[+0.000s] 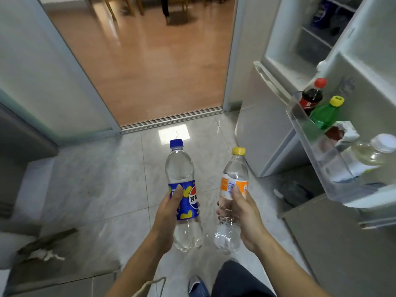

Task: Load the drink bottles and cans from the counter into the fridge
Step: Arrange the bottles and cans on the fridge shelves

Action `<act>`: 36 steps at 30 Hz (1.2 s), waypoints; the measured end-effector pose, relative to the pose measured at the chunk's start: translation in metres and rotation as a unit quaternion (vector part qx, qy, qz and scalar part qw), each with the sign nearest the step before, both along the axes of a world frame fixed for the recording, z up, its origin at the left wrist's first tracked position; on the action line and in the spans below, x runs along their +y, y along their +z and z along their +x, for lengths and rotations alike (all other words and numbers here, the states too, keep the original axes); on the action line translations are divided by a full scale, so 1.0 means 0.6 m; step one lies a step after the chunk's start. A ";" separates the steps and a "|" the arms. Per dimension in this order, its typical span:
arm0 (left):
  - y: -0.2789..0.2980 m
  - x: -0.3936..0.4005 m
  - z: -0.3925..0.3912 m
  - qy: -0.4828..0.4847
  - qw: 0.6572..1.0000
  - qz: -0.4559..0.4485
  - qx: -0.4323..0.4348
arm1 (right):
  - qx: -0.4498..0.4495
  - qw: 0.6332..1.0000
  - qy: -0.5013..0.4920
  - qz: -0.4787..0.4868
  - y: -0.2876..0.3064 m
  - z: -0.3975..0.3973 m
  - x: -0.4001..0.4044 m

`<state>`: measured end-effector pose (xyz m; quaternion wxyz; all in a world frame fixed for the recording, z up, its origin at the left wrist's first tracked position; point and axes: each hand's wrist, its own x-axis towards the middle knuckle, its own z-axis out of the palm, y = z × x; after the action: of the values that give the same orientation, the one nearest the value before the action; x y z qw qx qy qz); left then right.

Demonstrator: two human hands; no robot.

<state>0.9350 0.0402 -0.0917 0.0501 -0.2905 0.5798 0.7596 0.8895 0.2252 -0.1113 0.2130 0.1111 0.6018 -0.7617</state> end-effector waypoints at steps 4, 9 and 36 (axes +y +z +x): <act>-0.009 -0.032 -0.058 0.005 1.000 0.009 -0.006 | -0.011 1.000 -0.002 0.013 -0.015 -0.063 -0.042; -0.020 -0.072 -0.163 0.011 1.000 0.001 -0.019 | -0.030 0.999 -0.009 0.037 -0.033 -0.169 -0.090; -0.032 -0.227 -0.863 -0.186 0.983 -0.008 -0.002 | -0.040 0.979 -0.200 0.026 -0.002 -0.770 -0.200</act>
<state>0.4169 -0.0957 -0.1107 0.1893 -0.1800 0.6298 0.7315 0.4277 0.1054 -0.1126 0.0777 0.2653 0.5782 -0.7676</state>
